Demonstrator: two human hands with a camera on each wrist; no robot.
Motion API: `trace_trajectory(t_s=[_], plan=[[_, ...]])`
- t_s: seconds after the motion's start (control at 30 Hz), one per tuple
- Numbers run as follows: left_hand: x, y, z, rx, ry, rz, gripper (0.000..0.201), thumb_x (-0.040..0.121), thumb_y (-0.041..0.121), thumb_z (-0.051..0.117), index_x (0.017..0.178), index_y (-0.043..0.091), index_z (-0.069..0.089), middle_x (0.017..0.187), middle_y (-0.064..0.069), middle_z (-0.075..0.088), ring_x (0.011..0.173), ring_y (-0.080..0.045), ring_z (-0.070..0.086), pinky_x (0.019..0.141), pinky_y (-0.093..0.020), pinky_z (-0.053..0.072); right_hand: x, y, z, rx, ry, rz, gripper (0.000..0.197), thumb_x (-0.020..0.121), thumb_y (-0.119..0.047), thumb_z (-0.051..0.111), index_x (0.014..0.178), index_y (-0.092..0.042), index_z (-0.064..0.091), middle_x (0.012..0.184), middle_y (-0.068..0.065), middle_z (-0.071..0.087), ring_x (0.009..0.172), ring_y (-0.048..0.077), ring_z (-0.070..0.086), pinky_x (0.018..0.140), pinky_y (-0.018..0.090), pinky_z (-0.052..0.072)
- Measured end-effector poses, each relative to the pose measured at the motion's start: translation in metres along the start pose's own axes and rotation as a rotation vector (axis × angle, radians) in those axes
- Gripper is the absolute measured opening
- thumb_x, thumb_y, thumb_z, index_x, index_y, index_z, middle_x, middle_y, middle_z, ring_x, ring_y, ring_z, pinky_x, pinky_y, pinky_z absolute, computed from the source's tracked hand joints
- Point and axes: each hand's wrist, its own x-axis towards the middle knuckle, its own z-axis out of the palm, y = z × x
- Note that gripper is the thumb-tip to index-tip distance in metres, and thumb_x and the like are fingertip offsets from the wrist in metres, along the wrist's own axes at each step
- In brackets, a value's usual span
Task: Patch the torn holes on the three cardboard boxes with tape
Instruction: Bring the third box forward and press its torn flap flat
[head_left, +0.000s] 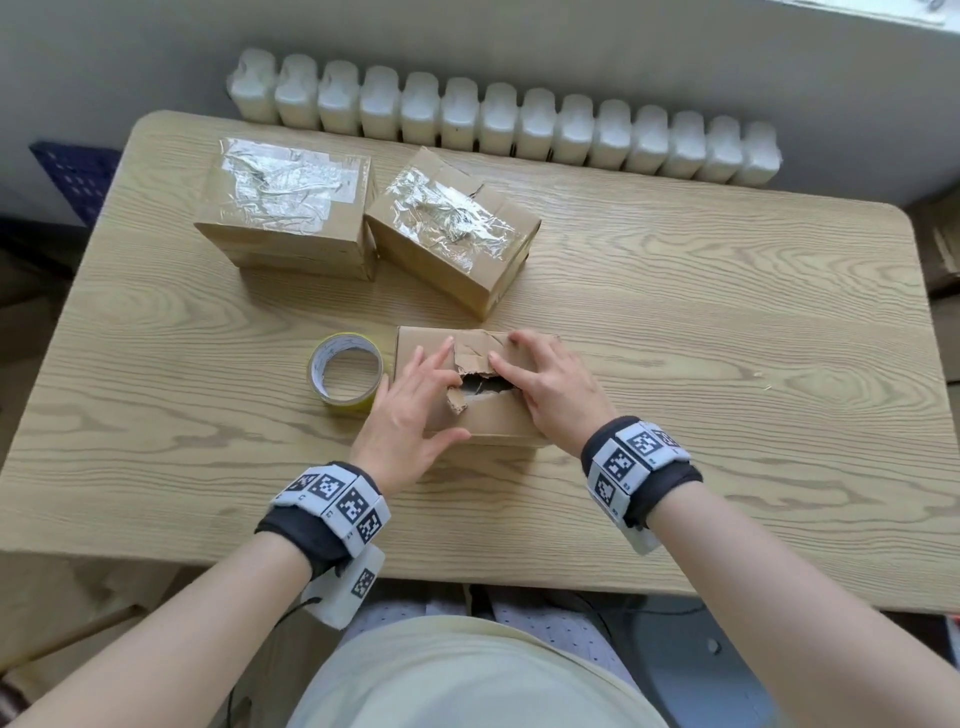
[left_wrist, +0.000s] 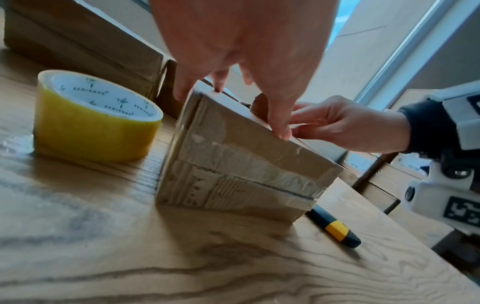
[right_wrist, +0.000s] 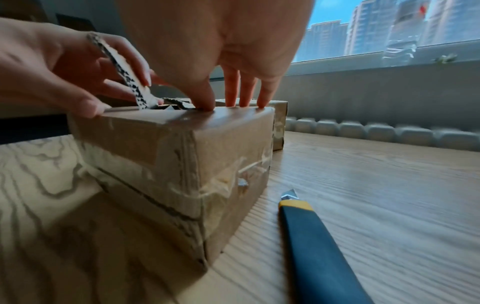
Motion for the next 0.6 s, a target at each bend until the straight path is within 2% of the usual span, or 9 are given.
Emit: trace_trajectory(t_s=[0.07, 0.17, 0.23, 0.33, 0.43, 0.5, 0.6], plan=[[0.001, -0.001, -0.001, 0.087, -0.046, 0.043, 0.054, 0.081, 0.033, 0.069, 0.121, 0.032, 0.032, 0.153, 0.017, 0.021, 0.145, -0.012, 0.010, 0.113, -0.061, 0.010, -0.003, -0.005, -0.002, 0.036, 0.006, 0.011, 0.045, 0.076, -0.001, 0.061, 0.121, -0.010, 0.063, 0.123, 0.020, 0.054, 0.107, 0.038, 0.054, 0.085, 0.050, 0.049], [0.006, -0.002, -0.006, 0.137, -0.118, 0.039, 0.068, 0.084, 0.036, 0.065, 0.139, 0.027, 0.027, 0.145, 0.011, 0.040, 0.144, -0.008, 0.010, 0.115, -0.060, 0.005, -0.006, -0.016, -0.003, 0.250, 0.043, 0.097, 0.049, 0.069, -0.004, 0.052, 0.116, -0.005, 0.064, 0.114, 0.012, 0.055, 0.101, 0.030, 0.053, 0.086, 0.047, 0.048], [0.008, -0.002, -0.008, 0.152, -0.133, 0.027, 0.069, 0.083, 0.039, 0.065, 0.141, 0.023, 0.030, 0.146, 0.013, 0.038, 0.144, -0.007, 0.010, 0.116, -0.058, 0.003, -0.005, -0.026, -0.003, 0.388, 0.058, 0.139, 0.041, 0.071, -0.018, 0.059, 0.110, -0.010, 0.065, 0.108, 0.006, 0.056, 0.098, 0.024, 0.055, 0.086, 0.043, 0.048], [0.010, -0.002, -0.010, 0.139, -0.134, 0.007, 0.072, 0.083, 0.041, 0.065, 0.143, 0.024, 0.029, 0.148, 0.011, 0.036, 0.144, -0.004, 0.011, 0.117, -0.051, -0.002, 0.000, -0.042, -0.001, 0.478, 0.095, 0.154, 0.035, 0.071, -0.039, 0.073, 0.094, -0.014, 0.065, 0.092, -0.003, 0.057, 0.085, 0.018, 0.059, 0.078, 0.043, 0.050], [0.011, -0.003, -0.011, 0.160, -0.130, 0.007, 0.078, 0.081, 0.043, 0.067, 0.144, 0.022, 0.026, 0.147, 0.012, 0.037, 0.143, -0.002, 0.011, 0.117, -0.046, -0.004, 0.005, -0.046, 0.002, 0.509, 0.191, 0.246, 0.020, 0.078, -0.029, 0.071, 0.080, -0.011, 0.062, 0.077, -0.008, 0.054, 0.072, 0.017, 0.056, 0.072, 0.046, 0.049], [0.011, -0.006, -0.011, 0.196, -0.134, 0.022, 0.079, 0.080, 0.047, 0.065, 0.143, 0.022, 0.024, 0.148, 0.013, 0.036, 0.143, -0.001, 0.011, 0.118, -0.047, -0.002, 0.004, -0.041, 0.004, 0.502, 0.204, 0.342, 0.014, 0.081, -0.021, 0.069, 0.078, -0.010, 0.061, 0.073, -0.004, 0.058, 0.069, 0.018, 0.056, 0.071, 0.043, 0.049], [0.010, -0.010, -0.010, 0.234, -0.141, 0.054, 0.078, 0.081, 0.052, 0.060, 0.143, 0.027, 0.020, 0.149, 0.010, 0.036, 0.143, -0.002, 0.011, 0.118, -0.049, 0.003, 0.000, -0.031, 0.004, 0.478, 0.188, 0.462, 0.014, 0.083, -0.022, 0.067, 0.078, -0.010, 0.061, 0.071, -0.002, 0.059, 0.067, 0.016, 0.054, 0.071, 0.036, 0.048]])
